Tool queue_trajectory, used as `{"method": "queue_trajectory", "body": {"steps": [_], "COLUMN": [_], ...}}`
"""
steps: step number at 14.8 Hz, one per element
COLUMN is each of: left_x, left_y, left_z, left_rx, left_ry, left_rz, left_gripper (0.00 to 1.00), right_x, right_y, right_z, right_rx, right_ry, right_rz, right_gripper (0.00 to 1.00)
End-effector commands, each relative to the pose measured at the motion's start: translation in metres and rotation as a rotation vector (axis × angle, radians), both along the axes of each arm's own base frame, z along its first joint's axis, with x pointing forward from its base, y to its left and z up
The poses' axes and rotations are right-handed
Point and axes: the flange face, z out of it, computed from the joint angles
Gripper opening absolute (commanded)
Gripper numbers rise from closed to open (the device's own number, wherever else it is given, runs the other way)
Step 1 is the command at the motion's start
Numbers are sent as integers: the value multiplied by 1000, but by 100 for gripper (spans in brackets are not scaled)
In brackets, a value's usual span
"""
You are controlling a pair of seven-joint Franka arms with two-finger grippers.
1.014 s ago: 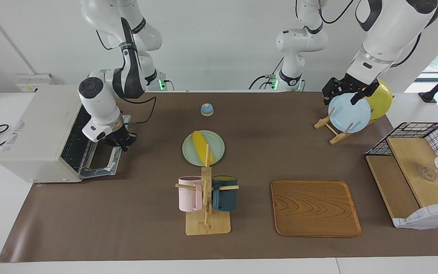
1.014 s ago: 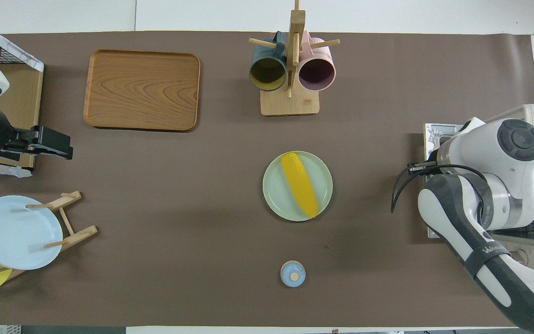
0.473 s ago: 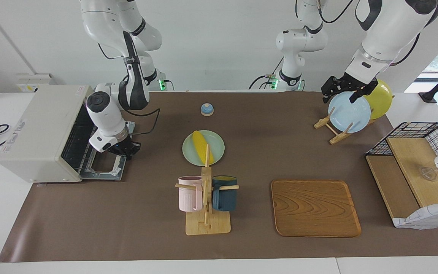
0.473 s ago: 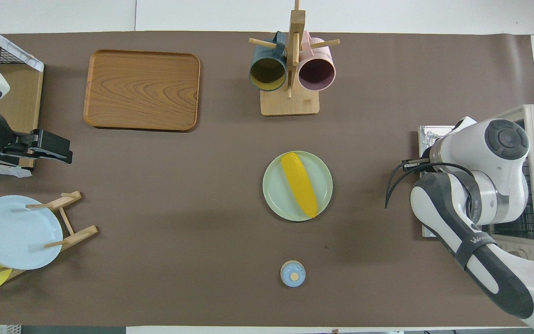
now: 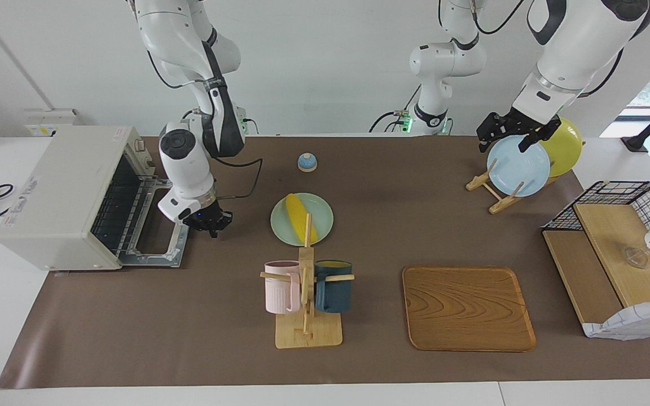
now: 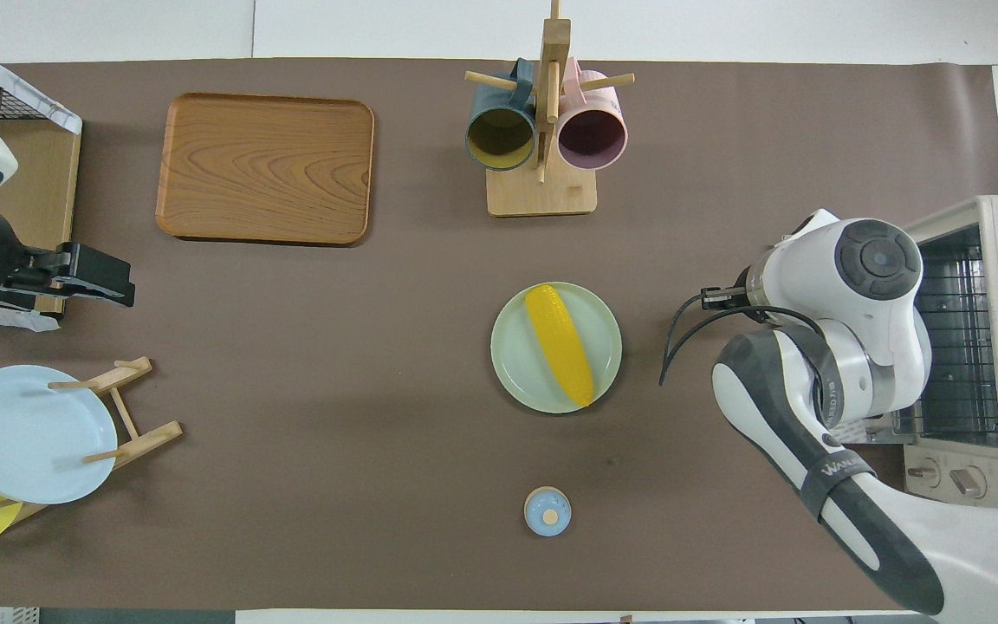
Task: Put corn in oven
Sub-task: 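Pull the oven door open with the right gripper, then move the right gripper over the corn on the green plate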
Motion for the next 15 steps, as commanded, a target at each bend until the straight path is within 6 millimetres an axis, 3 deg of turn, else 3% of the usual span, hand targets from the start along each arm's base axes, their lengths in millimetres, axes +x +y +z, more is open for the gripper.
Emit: {"method": "queue_trajectory", "body": {"steps": [1,3,6,7,9,13,15], "left_x": [-7,-7,-7,-6,-6,-6,-6], "left_y": [-1,-1,0,2,6,9,9], "left_z": [7,9,9,9,9,8,8], "left_rx": [-4,-5,-5,-5,-5,-4,-5], "left_ry": [-2,-7,-9,-11,-11,-3,-5], "left_rz": [5,8,9,12,19,23,23], "left_gripper": [100,100,100,100,100,100,100], "right_x": [-1,-4,-10,-10,-16,-37,-32], "right_y": [11,19,74,93,132,226,273], "right_z": [34,44,63,73,88,92,74], "right_rx": [-5,-8,-12,-16,-18,-21,-36], "right_ry": [13,20,59,66,65,59,73], "right_rz": [13,26,25,20,53,73,42], "right_gripper": [21,54,60,68,100,100,100]}}
